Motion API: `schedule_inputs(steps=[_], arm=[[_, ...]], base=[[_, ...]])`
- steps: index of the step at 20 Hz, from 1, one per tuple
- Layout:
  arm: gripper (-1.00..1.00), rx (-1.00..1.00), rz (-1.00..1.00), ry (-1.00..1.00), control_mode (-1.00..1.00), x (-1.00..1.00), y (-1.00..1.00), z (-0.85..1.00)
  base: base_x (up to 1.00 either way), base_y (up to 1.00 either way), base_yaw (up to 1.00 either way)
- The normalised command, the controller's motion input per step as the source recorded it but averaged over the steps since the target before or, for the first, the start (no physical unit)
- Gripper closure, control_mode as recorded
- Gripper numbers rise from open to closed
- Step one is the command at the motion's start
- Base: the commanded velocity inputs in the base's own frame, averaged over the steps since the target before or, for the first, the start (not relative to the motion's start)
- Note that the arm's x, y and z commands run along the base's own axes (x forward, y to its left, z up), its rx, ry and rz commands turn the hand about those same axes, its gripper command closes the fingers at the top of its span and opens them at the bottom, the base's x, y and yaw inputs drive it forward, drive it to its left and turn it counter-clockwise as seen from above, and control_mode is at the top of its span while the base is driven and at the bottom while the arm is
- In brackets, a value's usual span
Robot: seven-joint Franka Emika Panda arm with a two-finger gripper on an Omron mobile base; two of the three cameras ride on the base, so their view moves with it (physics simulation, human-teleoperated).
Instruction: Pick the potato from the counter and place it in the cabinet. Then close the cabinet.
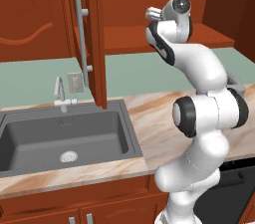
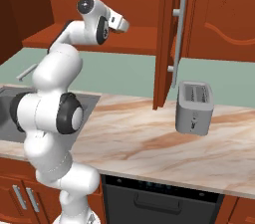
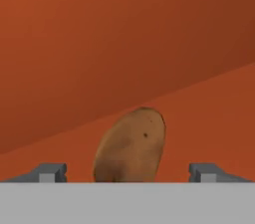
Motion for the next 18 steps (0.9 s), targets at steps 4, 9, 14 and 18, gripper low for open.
schedule_inputs(steps=[4, 9, 14, 18], arm=[[-1.0, 0.0, 0.0, -0.04, -1.0, -0.97, -0.09, 0.0], [-1.0, 0.0, 0.0, 0.07, -1.0, -1.0, -0.27, 0.02], [-1.0, 0.0, -0.01, 0.16, -1.0, -1.0, -0.32, 0.31], [-1.0, 0.0, 0.0, 0.17, -1.0, -1.0, -0.2, 0.24]], base=[[0.0, 0.0, 0.0], [0.0, 0.0, 0.0], [0.0, 0.0, 0.0], [0.0, 0.0, 0.0]])
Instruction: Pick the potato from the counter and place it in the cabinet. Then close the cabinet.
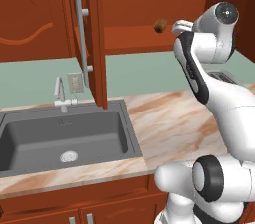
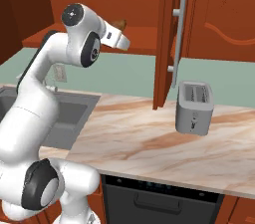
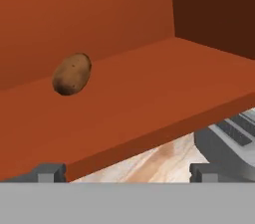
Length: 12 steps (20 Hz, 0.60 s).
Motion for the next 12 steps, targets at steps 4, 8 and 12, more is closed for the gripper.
schedule_inputs(steps=[4, 8, 12], arm=[[-1.0, 0.01, -0.03, 0.15, -1.0, -1.0, -0.13, 0.19], [-1.0, 0.05, -0.03, 0.03, -1.0, -1.0, -0.13, 0.07], [-1.0, 0.11, -0.05, -0.01, -1.0, -0.96, -0.36, 0.0]], base=[[0.0, 0.0, 0.0], [0.0, 0.0, 0.0], [0.0, 0.0, 0.0]])
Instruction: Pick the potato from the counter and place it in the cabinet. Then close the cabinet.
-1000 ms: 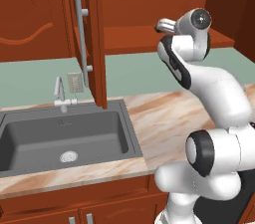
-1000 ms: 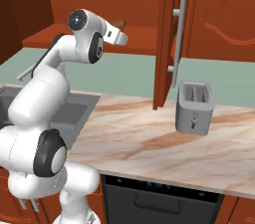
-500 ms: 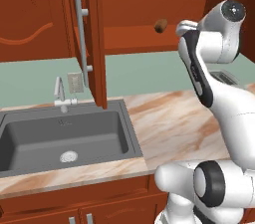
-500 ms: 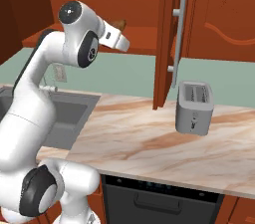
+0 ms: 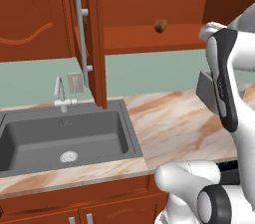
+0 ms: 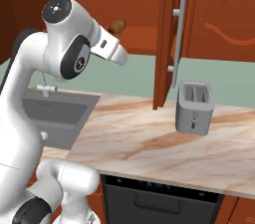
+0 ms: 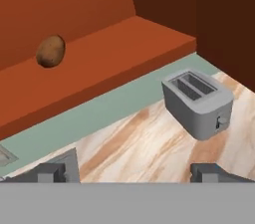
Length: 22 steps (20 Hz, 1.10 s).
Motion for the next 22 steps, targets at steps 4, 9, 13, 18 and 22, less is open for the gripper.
schedule_inputs(steps=[4, 9, 13, 18, 22], arm=[[-1.0, 0.13, -0.06, -0.06, -1.0, -1.0, -0.42, 0.0], [-1.0, 0.16, -0.09, -0.17, -1.0, -1.0, -0.39, 0.0], [-1.0, 0.18, -0.12, -0.15, -1.0, -0.91, -0.32, 0.0], [-1.0, 0.17, -0.12, -0.11, -1.0, -0.75, -0.38, 0.0], [-1.0, 0.17, -0.09, -0.06, -1.0, -0.53, -0.46, 0.0]], base=[[0.0, 0.0, 0.0], [0.0, 0.0, 0.0], [0.0, 0.0, 0.0], [0.0, 0.0, 0.0], [0.0, 0.0, 0.0]])
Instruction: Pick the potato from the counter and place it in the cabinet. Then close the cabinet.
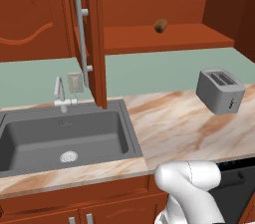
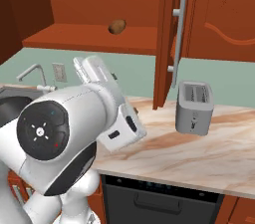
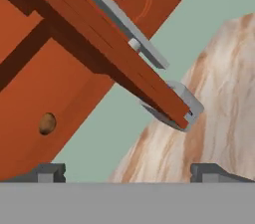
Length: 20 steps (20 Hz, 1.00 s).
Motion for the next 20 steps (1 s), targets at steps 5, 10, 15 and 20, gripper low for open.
schedule_inputs(steps=[5, 10, 15, 20], arm=[[-1.0, 0.17, -0.06, 0.0, -1.0, -0.15, -0.63, 0.0], [-1.0, 0.22, -0.02, 0.0, -1.0, 0.02, -0.75, 0.0], [-1.0, 0.23, 0.0, -0.03, -1.0, 0.11, -0.72, -0.03], [-1.0, 0.23, 0.0, -0.1, -1.0, 0.41, -0.5, -0.2]], base=[[0.0, 0.0, 0.0], [0.0, 0.0, 0.0], [0.0, 0.0, 0.0], [0.0, 0.0, 0.0]])
